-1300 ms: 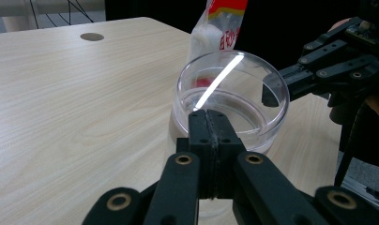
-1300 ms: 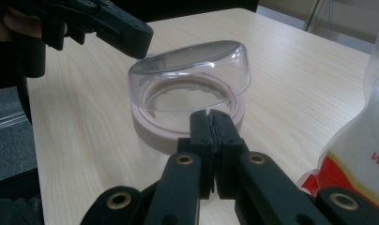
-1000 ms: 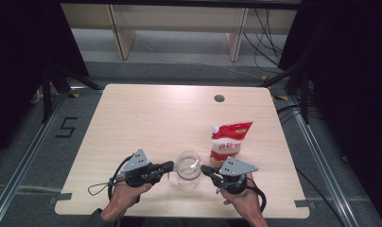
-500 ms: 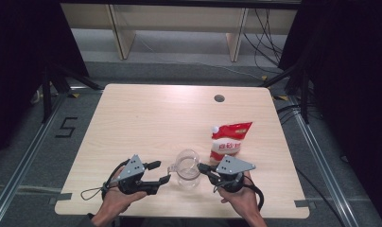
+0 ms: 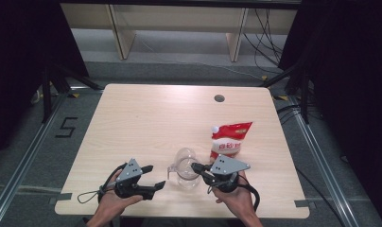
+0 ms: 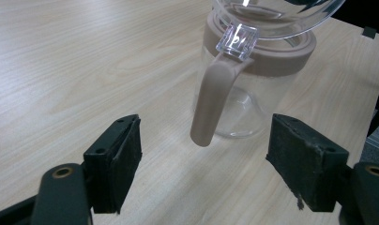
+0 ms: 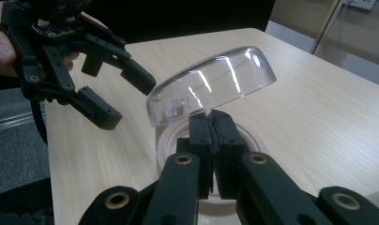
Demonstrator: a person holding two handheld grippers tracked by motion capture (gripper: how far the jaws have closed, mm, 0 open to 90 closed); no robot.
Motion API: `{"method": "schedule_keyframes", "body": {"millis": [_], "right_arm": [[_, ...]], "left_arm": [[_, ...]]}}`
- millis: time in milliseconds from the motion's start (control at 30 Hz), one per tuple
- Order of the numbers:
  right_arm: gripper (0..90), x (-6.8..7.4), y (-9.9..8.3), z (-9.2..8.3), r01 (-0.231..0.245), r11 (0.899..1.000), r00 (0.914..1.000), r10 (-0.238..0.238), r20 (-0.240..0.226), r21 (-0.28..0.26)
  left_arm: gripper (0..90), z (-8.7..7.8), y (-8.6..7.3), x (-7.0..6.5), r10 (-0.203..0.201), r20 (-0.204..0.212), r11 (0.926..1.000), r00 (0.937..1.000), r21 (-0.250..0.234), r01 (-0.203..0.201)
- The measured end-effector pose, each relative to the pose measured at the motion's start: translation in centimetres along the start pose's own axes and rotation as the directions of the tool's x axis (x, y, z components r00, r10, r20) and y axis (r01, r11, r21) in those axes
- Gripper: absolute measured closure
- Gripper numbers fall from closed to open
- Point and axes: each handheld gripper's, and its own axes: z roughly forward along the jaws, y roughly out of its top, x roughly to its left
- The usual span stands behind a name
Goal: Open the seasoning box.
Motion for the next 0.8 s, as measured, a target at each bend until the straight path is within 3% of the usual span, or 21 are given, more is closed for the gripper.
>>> {"method": "schedule_keyframes", "body": {"millis": [167, 333, 467, 533, 800], "right_arm": [[87.8, 0.3, 0.4, 0.3, 0.024, 1.000, 0.9997, -0.024, -0.005, -0.009], [87.6, 0.4, 0.6, 0.4, -0.002, 1.000, 0.9999, 0.002, -0.010, 0.002], [87.5, 0.5, 0.7, 0.7, 0.018, 1.000, 0.9997, -0.018, -0.017, 0.002], [87.4, 0.7, 0.7, 0.8, 0.011, 1.000, 0.9999, -0.011, -0.005, -0.006], [86.8, 1.1, 1.0, 1.2, 0.010, 1.000, 0.9997, -0.010, -0.024, -0.008]], "left_arm": [[26.0, 0.0, -0.1, 0.0, 0.011, -0.008, 0.9999, 0.9999, 0.007, -0.011], [25.6, 0.1, -0.3, 0.1, 0.007, -0.008, 1.0000, 0.9999, 0.005, -0.006], [25.2, 0.1, -0.4, 0.0, 0.003, -0.020, 1.0000, 0.9998, 0.007, -0.003], [24.9, 0.1, -0.4, 0.2, 0.019, -0.014, 0.9997, 0.9997, 0.014, -0.019], [23.8, 0.1, -0.5, 0.3, 0.008, -0.042, 0.9998, 0.9991, 0.016, -0.007]]}}
